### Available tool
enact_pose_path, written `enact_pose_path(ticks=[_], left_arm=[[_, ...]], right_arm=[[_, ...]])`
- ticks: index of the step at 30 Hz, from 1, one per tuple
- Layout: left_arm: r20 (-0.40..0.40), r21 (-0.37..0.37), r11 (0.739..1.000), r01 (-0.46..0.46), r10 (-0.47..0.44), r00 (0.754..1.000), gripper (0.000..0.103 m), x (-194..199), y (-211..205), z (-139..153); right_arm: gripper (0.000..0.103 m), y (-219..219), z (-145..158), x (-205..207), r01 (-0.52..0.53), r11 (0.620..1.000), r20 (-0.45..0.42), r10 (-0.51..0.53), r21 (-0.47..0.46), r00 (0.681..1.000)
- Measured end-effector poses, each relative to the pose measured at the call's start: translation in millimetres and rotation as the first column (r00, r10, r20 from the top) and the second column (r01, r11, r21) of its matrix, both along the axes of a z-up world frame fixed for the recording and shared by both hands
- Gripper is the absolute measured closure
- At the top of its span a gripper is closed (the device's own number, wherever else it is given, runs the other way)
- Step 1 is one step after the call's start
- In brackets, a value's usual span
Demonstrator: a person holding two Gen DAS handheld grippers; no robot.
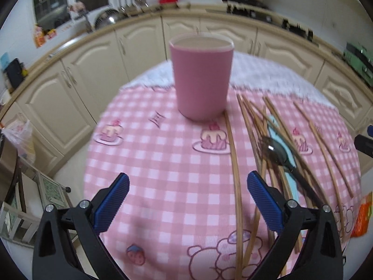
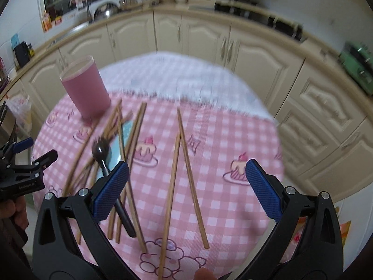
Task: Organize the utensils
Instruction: 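Lower both tools toward the scattered wooden chopsticks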
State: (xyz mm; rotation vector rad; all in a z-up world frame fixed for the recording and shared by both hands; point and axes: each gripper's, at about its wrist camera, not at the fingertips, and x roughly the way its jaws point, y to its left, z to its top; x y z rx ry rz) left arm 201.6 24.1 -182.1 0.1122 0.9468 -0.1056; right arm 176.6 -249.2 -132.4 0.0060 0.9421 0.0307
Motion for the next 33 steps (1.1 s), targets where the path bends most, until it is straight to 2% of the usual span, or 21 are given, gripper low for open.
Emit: enact_pose_path(ticks=[7,9,13,15,17,19,21,25,27,29,30,31,32,33], left_arm=[[-0.087,0.066,0.993,0.093,-0.087,0.992,0.004,23.2,-19.6,-14.0],[-0.102,0.085,0.991,0.106,-0.098,0.990,0.004,26.8,-21.9,-16.6],[-0.148,0.091,0.987,0.132,-0.118,0.982,0.005,33.4,-26.2,-23.3],[-0.171,0.094,0.986,0.136,-0.119,0.978,0.006,37.1,-27.6,-26.3],[-0.193,0.092,0.986,0.137,-0.118,0.974,0.016,41.6,-27.0,-28.7],[-0.226,0.071,0.989,0.133,-0.114,0.968,0.020,47.9,-23.7,-31.9],[-0.250,0.047,0.990,0.133,-0.117,0.961,0.025,52.6,-21.7,-31.4],[-0.288,0.030,0.987,0.160,-0.145,0.947,0.040,63.6,-25.5,-29.2],[-0.298,0.019,0.983,0.182,-0.168,0.940,0.051,68.6,-30.9,-27.0],[-0.301,0.010,0.980,0.200,-0.188,0.935,0.071,71.4,-38.3,-25.0],[-0.301,0.004,0.977,0.214,-0.203,0.932,0.076,73.4,-40.8,-24.1],[-0.303,-0.001,0.974,0.225,-0.215,0.928,0.087,73.7,-43.8,-23.1],[-0.305,-0.006,0.970,0.244,-0.235,0.923,0.096,73.6,-46.1,-23.1],[-0.305,-0.006,0.966,0.259,-0.249,0.919,0.097,72.7,-48.2,-23.4]], right_arm=[[0.006,-21.3,-22.9,21.1,-0.023,1.000,-0.113,0.023,0.000,0.993],[0.010,-26.3,-28.6,27.8,-0.034,0.999,-0.146,0.031,-0.016,0.989],[0.026,-28.0,-40.2,39.5,-0.082,0.997,-0.209,0.079,-0.007,0.975],[0.030,-27.1,-45.7,46.6,-0.105,0.994,-0.238,0.099,-0.015,0.966],[0.038,-25.0,-50.8,53.6,-0.137,0.991,-0.270,0.131,-0.004,0.954],[0.043,-22.7,-54.8,58.8,-0.162,0.987,-0.295,0.155,0.003,0.943],[0.044,-19.9,-56.1,64.8,-0.182,0.983,-0.306,0.169,-0.015,0.937],[0.050,-13.4,-56.5,81.4,-0.206,0.979,-0.331,0.191,-0.009,0.924],[0.060,-8.7,-55.8,90.0,-0.224,0.974,-0.336,0.206,-0.016,0.919],[0.080,-2.2,-54.9,95.8,-0.250,0.968,-0.339,0.229,-0.018,0.913],[0.087,0.9,-55.2,97.4,-0.263,0.965,-0.339,0.244,-0.012,0.909],[0.095,2.9,-55.9,98.5,-0.271,0.962,-0.340,0.251,-0.012,0.906],[0.096,4.5,-55.9,99.1,-0.276,0.961,-0.337,0.254,-0.018,0.907],[0.097,3.9,-55.8,98.9,-0.273,0.962,-0.332,0.254,-0.009,0.909]])
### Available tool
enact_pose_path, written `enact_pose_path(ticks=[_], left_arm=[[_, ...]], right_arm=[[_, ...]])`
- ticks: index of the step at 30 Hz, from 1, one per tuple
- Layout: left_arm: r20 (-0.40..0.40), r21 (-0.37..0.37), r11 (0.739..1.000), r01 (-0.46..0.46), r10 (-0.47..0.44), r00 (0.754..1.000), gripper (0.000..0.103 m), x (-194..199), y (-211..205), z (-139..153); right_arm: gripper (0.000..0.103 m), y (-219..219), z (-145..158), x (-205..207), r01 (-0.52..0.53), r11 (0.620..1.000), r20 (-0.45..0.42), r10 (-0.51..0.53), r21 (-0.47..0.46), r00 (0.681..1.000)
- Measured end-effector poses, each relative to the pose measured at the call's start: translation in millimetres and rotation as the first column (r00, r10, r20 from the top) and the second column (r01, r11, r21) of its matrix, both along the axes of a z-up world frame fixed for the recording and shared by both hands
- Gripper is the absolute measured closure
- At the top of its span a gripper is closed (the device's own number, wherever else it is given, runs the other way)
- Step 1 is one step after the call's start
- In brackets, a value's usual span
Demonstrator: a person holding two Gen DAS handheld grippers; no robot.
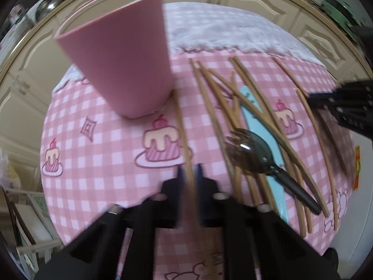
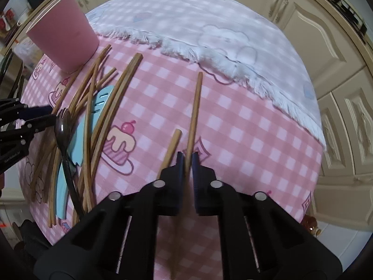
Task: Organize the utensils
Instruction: 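Lower both tools toward the scattered wooden chopsticks, then close the left tool on one chopstick while the right tool grasps another chopstick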
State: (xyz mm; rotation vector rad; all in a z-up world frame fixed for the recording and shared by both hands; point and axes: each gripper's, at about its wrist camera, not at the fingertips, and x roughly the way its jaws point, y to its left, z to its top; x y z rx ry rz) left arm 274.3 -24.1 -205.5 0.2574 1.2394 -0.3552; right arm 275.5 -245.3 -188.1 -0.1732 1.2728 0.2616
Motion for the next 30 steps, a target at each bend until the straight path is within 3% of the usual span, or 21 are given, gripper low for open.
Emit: enact_pose_path(ticks=[5,7,11,15,18,21,24,25,28,30], left_arm=[[0.024,-0.042,0.999,-0.001,0.002,1.000,0.098,-10.9,16.0,3.7],[0.069,-0.057,0.998,-0.011,0.015,0.998,0.098,-26.2,33.7,9.7],[0.164,-0.155,0.988,0.006,0.020,0.986,0.098,-53.3,46.8,33.3],[0.306,-0.253,0.967,0.021,0.060,0.950,0.098,-75.2,62.0,70.1],[0.406,-0.318,0.948,0.021,0.116,0.906,0.098,-76.9,63.4,100.4],[0.508,-0.364,0.931,0.030,0.172,0.844,0.098,-72.4,63.4,131.0],[0.625,-0.392,0.919,0.045,0.230,0.746,0.097,-67.9,67.7,161.8],[0.671,-0.403,0.914,0.046,0.261,0.694,0.097,-64.4,70.8,174.8],[0.723,-0.444,0.895,0.043,0.329,0.608,0.097,-52.5,73.3,201.8],[0.750,-0.464,0.885,0.036,0.371,0.548,0.097,-43.5,75.1,217.8]], right_arm=[[0.098,-30.0,4.1,-9.5,0.083,0.988,0.037,-0.088,0.129,0.995],[0.098,-40.2,10.1,-18.0,0.105,0.975,0.067,-0.120,0.194,0.991],[0.098,-49.0,35.3,-41.0,0.110,0.945,0.168,-0.168,0.309,0.971],[0.098,-34.8,68.1,-53.7,0.074,0.913,0.286,-0.202,0.401,0.937],[0.098,-26.1,95.4,-60.5,0.026,0.889,0.365,-0.214,0.457,0.906],[0.098,-10.0,122.6,-61.0,-0.036,0.863,0.451,-0.226,0.503,0.863],[0.098,7.4,151.2,-54.1,-0.106,0.833,0.529,-0.241,0.543,0.813],[0.098,13.9,158.2,-51.4,-0.122,0.828,0.550,-0.245,0.547,0.798],[0.098,38.8,182.8,-36.4,-0.171,0.814,0.611,-0.259,0.556,0.748],[0.097,56.3,196.9,-23.0,-0.202,0.819,0.666,-0.265,0.537,0.697]])
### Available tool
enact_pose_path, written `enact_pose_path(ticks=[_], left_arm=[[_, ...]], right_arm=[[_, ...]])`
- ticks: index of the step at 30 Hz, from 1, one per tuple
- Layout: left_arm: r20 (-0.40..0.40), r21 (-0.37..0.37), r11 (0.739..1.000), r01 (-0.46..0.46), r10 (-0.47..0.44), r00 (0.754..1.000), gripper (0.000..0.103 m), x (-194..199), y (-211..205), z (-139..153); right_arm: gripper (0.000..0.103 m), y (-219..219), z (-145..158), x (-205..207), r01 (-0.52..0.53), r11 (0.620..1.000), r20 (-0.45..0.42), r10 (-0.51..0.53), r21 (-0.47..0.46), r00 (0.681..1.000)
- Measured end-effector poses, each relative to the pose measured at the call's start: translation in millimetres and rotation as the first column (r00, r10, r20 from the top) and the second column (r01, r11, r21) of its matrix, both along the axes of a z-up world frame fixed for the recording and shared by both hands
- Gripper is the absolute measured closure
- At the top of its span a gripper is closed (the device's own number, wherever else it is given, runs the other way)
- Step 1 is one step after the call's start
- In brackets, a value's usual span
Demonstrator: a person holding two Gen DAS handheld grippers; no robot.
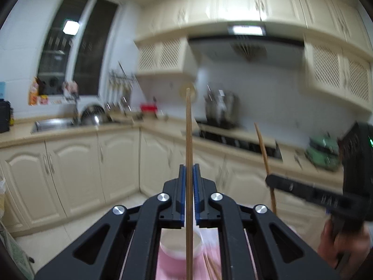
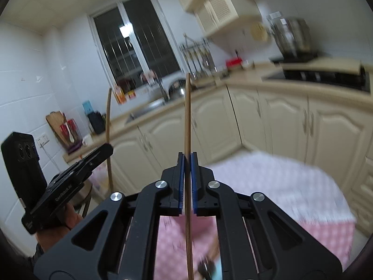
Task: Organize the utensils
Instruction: 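Close the left tool on one chopstick while the right tool grasps another chopstick, then carry both chopsticks over the pink cup and release them inside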
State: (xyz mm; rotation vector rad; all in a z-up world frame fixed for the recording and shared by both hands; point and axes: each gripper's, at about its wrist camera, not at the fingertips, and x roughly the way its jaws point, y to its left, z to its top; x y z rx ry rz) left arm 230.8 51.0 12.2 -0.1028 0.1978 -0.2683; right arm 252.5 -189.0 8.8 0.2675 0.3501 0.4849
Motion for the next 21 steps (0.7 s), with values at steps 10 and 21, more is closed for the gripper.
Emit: enact_pose_path(ticks=[10,21], left_arm=[[0.090,-0.039,0.996,-0.079,0.082,0.993,0.097,59.1,-13.1,12.7],[0.039,-0.061,0.992,-0.110,0.113,0.993,0.097,86.7,-9.7,-38.6]], right_arm=[[0.097,52.6,-2.1,65.8,0.025,1.000,0.100,-0.024,-0.009,0.995],[0.097,52.8,-44.3,89.3,0.054,0.999,0.048,-0.054,0.009,0.997]])
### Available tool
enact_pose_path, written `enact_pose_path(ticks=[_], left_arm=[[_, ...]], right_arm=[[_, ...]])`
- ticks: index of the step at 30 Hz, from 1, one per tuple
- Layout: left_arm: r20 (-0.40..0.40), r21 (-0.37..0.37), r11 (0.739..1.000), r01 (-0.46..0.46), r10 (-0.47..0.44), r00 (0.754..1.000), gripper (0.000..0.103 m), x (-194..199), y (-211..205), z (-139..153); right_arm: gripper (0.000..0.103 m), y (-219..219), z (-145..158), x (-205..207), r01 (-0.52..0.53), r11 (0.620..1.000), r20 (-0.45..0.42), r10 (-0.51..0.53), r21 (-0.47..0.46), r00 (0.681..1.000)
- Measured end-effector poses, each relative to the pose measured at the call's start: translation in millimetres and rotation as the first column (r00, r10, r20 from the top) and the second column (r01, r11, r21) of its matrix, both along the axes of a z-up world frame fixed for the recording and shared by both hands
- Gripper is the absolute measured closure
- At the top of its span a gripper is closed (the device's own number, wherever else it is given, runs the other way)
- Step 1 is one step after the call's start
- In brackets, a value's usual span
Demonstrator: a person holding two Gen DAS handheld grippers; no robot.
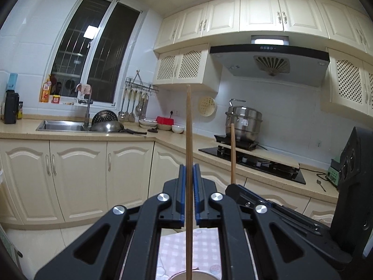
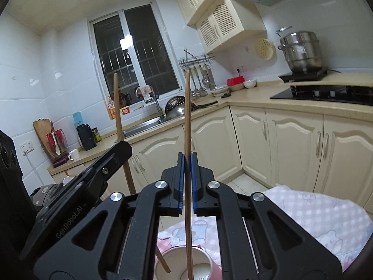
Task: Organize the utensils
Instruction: 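Carry both chopsticks over the pink cup and release them inside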
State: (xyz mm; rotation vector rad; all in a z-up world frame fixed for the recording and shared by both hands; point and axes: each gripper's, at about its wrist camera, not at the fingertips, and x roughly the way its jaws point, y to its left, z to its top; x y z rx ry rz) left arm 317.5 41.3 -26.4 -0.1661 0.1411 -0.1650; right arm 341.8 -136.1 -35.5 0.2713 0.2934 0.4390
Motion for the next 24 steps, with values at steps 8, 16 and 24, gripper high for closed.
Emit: enact_pose_path(ticks=[8,16,24], left_arm=[[-0.033,0.008,1.000,-0.006,0.006,0.999,0.047,-8.3,10.9,-11.5],[-0.020,-0.003,1.000,0.001,-0.001,1.000,0.012,-40.3,27.6,6.3],[-0.058,0.069,0.998,-0.006,0.010,0.998,0.007,-75.7,22.7,25.2]], right_arm=[[0.045,-17.9,-7.4,-4.8,0.034,0.999,-0.077,-0.034,-0.005,0.996],[0.011,-59.4,6.3,-29.5,0.066,0.997,-0.084,-0.062,0.049,0.995],[0.006,-88.7,25.6,-58.9,0.084,0.996,-0.131,-0.082,0.011,0.988]])
